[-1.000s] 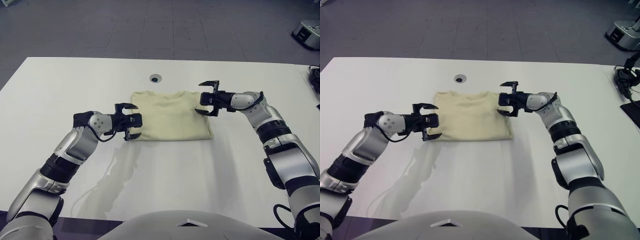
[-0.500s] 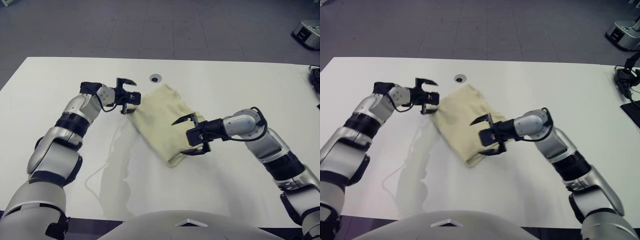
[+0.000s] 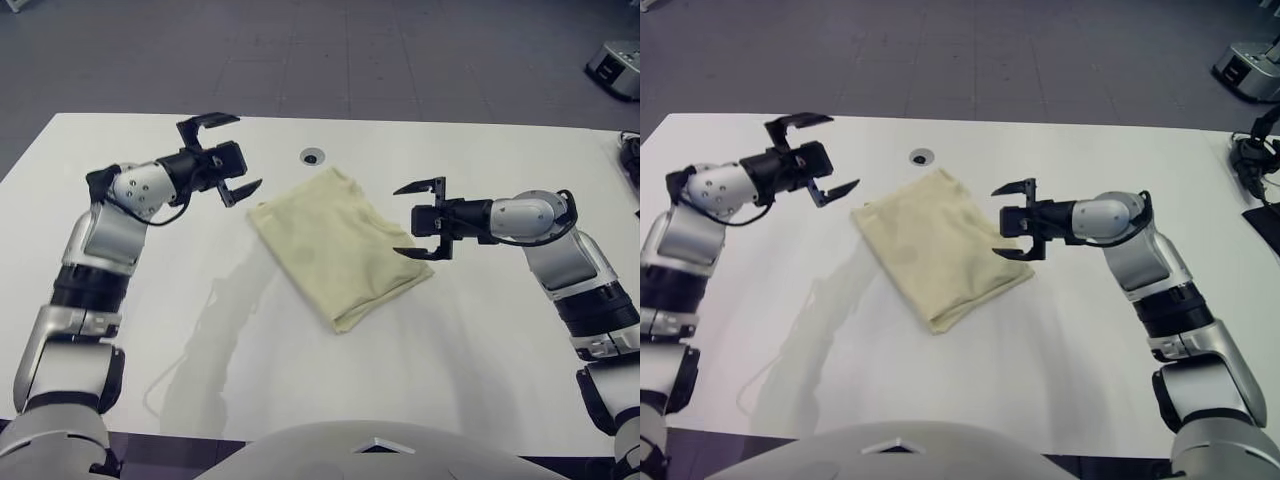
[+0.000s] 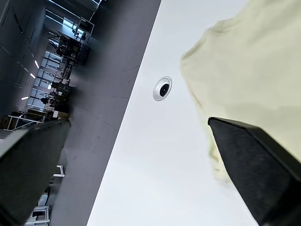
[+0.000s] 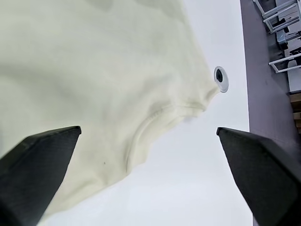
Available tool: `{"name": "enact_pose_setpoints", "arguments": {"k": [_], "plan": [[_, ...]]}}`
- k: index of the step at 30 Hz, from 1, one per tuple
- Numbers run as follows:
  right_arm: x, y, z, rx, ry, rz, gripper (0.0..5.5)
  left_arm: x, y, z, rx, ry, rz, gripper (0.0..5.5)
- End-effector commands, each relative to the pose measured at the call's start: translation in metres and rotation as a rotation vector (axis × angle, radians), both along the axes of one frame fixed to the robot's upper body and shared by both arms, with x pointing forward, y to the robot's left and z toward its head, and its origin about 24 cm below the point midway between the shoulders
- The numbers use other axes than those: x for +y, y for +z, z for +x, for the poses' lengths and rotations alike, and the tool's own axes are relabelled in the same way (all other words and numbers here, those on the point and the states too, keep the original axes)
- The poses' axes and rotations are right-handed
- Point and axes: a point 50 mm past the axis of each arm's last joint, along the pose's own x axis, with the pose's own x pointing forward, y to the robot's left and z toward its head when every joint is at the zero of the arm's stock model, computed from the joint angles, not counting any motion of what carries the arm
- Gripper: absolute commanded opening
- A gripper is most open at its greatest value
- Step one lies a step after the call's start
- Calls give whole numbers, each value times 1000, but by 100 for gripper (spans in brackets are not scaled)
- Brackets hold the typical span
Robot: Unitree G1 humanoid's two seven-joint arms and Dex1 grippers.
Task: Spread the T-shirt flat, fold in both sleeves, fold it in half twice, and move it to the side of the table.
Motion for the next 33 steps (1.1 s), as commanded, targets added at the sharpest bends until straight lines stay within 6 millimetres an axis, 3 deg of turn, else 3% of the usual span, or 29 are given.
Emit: {"name": "enact_pose_setpoints", "arguments": {"k": [1,6,10,13,18,21,25,29,33], "plan": [[-16,-19,-5,-8,19,-121,538,1,14,-24,3,30,-9,540],[-5,-36,-26,54,121,-134,538,6,25,-35,8,81,-1,540],[19,-46,-46,109,236,-114,538,12,31,-36,-5,105,28,540],[35,-45,-56,129,280,-76,538,12,33,-36,-6,101,34,540],[53,-37,-54,109,259,19,538,4,26,-44,48,50,32,540],[48,-14,-45,49,162,142,538,-9,17,-66,186,-45,-18,540],[30,13,-48,21,54,233,538,-18,1,-118,449,-163,-40,540],[14,13,-71,79,-11,227,538,-25,-18,-156,625,-191,-23,540],[13,8,-81,104,-47,238,538,-30,-44,-164,624,-149,43,540]]}}
